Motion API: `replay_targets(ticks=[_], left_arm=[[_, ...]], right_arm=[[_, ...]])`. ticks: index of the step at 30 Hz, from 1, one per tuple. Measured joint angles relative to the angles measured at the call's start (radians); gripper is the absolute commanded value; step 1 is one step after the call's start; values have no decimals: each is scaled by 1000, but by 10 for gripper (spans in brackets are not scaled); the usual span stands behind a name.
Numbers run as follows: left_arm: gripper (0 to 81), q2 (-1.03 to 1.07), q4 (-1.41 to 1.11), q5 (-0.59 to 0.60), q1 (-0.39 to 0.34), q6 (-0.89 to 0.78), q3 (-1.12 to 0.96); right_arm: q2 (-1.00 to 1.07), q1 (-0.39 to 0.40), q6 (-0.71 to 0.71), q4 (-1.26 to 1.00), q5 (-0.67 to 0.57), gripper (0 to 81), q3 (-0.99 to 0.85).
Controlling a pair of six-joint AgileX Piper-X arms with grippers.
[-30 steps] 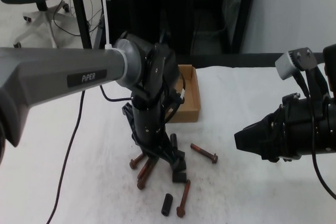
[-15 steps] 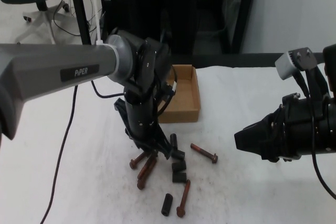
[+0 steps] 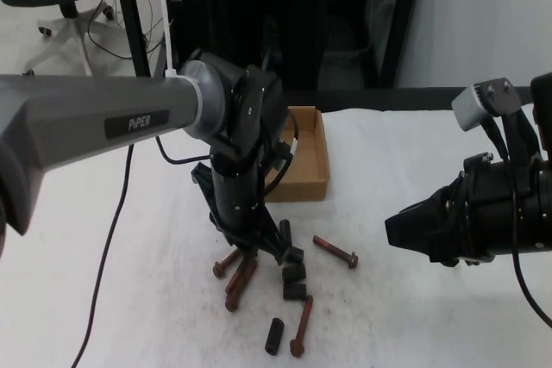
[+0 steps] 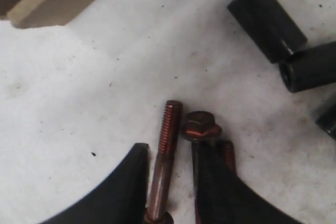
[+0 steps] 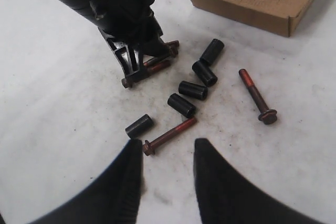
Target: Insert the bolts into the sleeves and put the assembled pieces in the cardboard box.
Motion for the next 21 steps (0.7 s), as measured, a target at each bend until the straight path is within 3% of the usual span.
replay_targets(ticks=[12, 21], left_arm=[[289, 15, -10, -33, 2, 0, 45], [289, 16, -21, -89, 50, 23, 51]], right_arm=[[0, 0, 0, 0, 0, 320, 0], [0, 0, 0, 0, 0, 320, 0]])
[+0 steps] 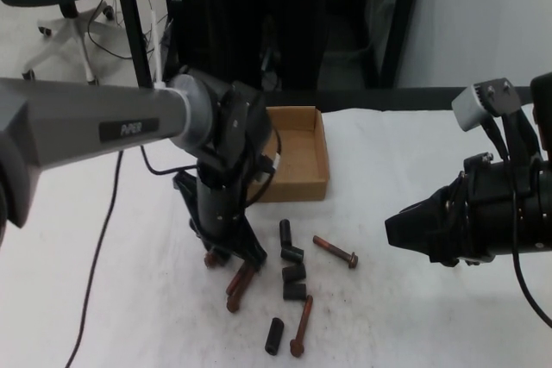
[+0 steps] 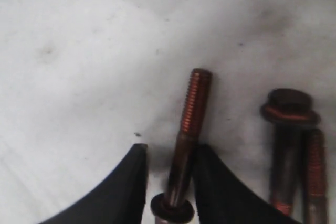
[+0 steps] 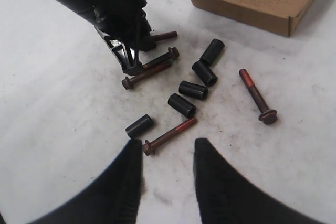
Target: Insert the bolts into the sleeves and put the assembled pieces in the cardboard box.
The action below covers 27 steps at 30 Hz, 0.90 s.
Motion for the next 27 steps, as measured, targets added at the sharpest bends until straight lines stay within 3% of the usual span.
replay_targets(ticks=[6, 10, 17, 20, 25, 27], left_arm=[[253, 0, 0, 12, 52, 0, 0], [16, 0, 0, 50, 60, 0, 0], [3, 0, 4, 83, 62, -4, 0], [3, 0, 11, 109, 65, -109, 0], [3, -4, -7, 272, 84, -396, 6], [3, -8, -25, 331, 85, -637, 7]], right_arm=[[0, 0, 0, 0, 0, 320, 0], [0, 0, 0, 0, 0, 320, 0], [0, 0, 0, 0, 0, 320, 0], [0, 0, 0, 0, 0, 320, 0], [0, 0, 0, 0, 0, 320, 0], [0, 0, 0, 0, 0, 320, 0]])
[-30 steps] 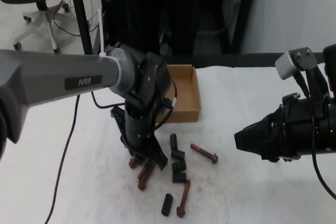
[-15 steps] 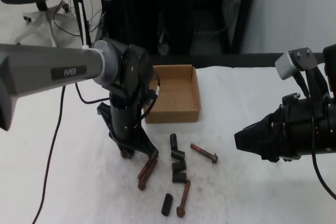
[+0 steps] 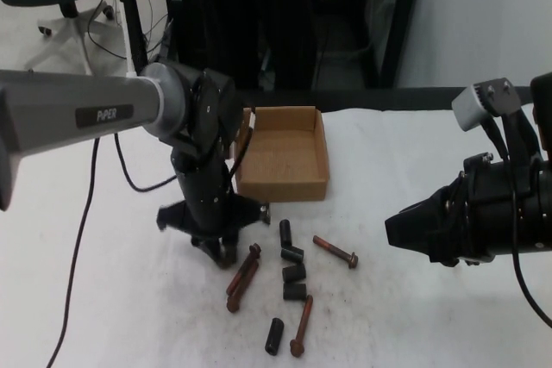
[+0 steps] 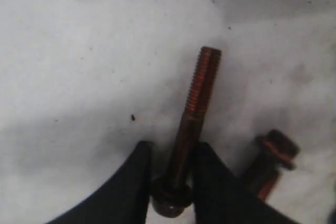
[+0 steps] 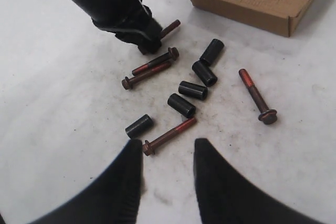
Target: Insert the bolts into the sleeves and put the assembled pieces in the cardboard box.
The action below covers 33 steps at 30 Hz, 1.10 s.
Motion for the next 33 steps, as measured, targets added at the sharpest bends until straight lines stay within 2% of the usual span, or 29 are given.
replay_targets(ticks=[1, 2, 6, 8, 9, 13, 17, 18, 22, 25, 33], left_arm=[[3, -6, -13, -3, 0, -207, 5], [3, -10, -14, -14, 0, -330, 7], [3, -58, -17, -124, 0, -725, 28], [3, -87, -21, -172, 0, -865, 36], [3, -98, -20, -177, 0, -865, 39], [3, -131, -20, -206, 0, -1104, 56], [3, -131, -1, -177, 0, -1268, 76], [3, -131, 10, -151, 0, -1370, 83], [3, -131, 72, -120, 0, -1604, 114], [3, -131, 100, -110, 0, -1676, 134], [3, -131, 102, -110, 0, -1684, 145]], right_arm=[[0, 0, 0, 0, 0, 320, 0], [0, 0, 0, 0, 0, 320, 0], [0, 0, 0, 0, 0, 320, 0], [0, 0, 0, 0, 0, 320, 0], [0, 0, 0, 0, 0, 320, 0], [0, 0, 0, 0, 0, 320, 0], [0, 0, 0, 0, 0, 320, 0], [0, 0, 0, 0, 0, 320, 0], [0, 0, 0, 0, 0, 320, 0], [0, 0, 0, 2, 0, 320, 0], [0, 0, 0, 73, 2, 320, 0]])
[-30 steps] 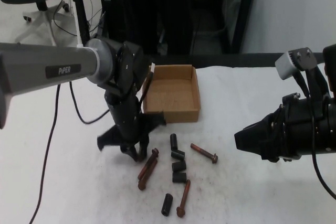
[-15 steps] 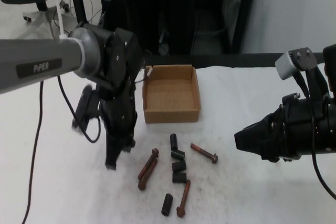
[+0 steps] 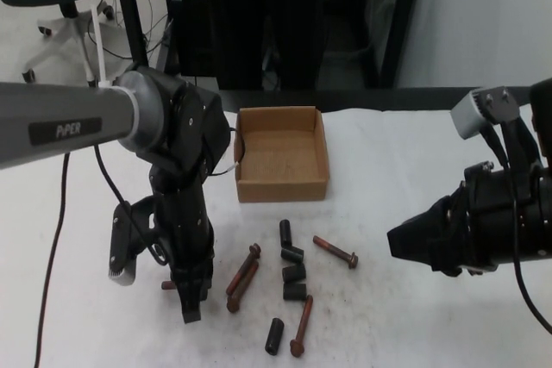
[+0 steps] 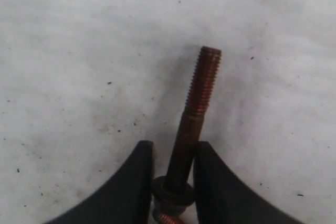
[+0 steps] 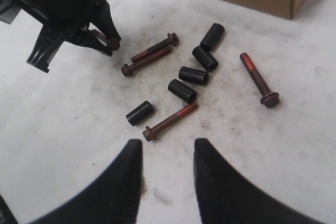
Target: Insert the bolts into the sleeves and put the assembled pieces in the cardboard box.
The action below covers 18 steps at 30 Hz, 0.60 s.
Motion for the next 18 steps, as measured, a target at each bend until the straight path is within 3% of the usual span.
replay_targets(ticks=[18], left_arm=[[17, 0, -30, -24, 0, 124, 0]], right_arm=[[0, 0, 0, 9, 24, 320, 0]])
